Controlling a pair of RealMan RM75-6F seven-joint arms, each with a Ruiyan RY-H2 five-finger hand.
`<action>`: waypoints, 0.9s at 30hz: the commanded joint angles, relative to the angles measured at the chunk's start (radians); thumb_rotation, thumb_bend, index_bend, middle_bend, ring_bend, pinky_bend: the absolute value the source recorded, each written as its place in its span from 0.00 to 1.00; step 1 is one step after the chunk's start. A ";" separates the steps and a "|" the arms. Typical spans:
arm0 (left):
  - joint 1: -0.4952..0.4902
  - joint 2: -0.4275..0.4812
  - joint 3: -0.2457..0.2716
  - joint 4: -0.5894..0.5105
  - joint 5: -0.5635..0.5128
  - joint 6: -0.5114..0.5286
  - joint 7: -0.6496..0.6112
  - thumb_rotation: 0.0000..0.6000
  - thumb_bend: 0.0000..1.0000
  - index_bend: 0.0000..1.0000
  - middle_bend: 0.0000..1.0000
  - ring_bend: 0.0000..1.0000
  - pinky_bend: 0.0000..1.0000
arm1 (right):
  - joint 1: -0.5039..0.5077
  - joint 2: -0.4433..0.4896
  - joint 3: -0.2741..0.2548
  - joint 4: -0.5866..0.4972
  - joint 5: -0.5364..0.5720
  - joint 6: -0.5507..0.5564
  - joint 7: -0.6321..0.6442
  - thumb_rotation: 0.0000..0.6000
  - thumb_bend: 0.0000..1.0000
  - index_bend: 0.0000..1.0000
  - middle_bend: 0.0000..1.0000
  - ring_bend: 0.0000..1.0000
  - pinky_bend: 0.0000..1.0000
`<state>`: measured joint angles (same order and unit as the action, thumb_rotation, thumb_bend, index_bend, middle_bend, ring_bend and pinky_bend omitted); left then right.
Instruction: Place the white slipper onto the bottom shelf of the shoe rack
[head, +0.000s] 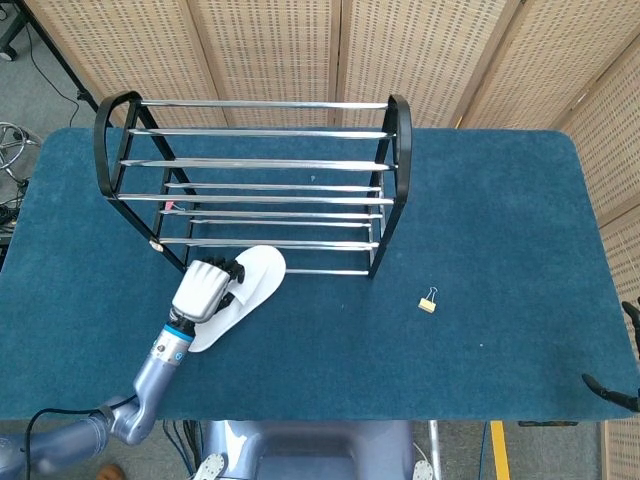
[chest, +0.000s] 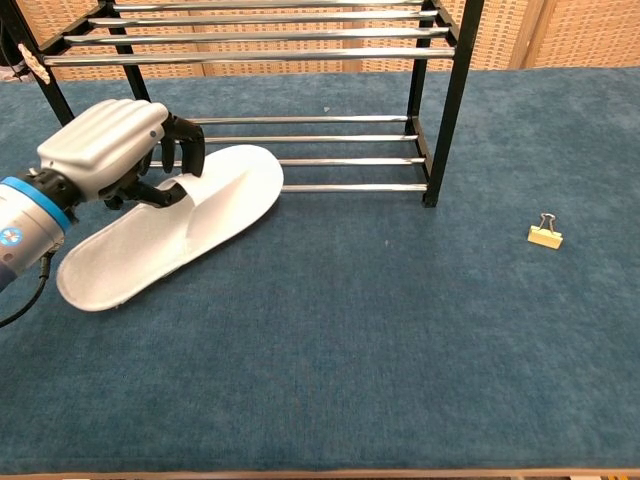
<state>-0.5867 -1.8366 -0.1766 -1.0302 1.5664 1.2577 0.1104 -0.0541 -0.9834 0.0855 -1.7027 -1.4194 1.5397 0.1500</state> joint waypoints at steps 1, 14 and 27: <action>-0.023 -0.019 -0.017 0.033 -0.023 -0.023 -0.016 1.00 0.51 0.72 0.58 0.55 0.63 | 0.000 0.000 0.002 0.001 0.005 -0.002 0.001 1.00 0.00 0.00 0.00 0.00 0.00; -0.094 -0.072 -0.086 0.114 -0.135 -0.101 -0.019 1.00 0.51 0.72 0.58 0.55 0.63 | 0.004 0.001 0.003 0.004 0.018 -0.019 0.010 1.00 0.00 0.00 0.00 0.00 0.00; -0.165 -0.097 -0.155 0.118 -0.243 -0.160 0.103 1.00 0.50 0.72 0.58 0.55 0.63 | 0.006 0.003 0.008 0.011 0.034 -0.030 0.023 1.00 0.00 0.00 0.00 0.00 0.00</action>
<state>-0.7438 -1.9307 -0.3242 -0.9178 1.3341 1.1077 0.2043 -0.0481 -0.9809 0.0933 -1.6915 -1.3857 1.5099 0.1731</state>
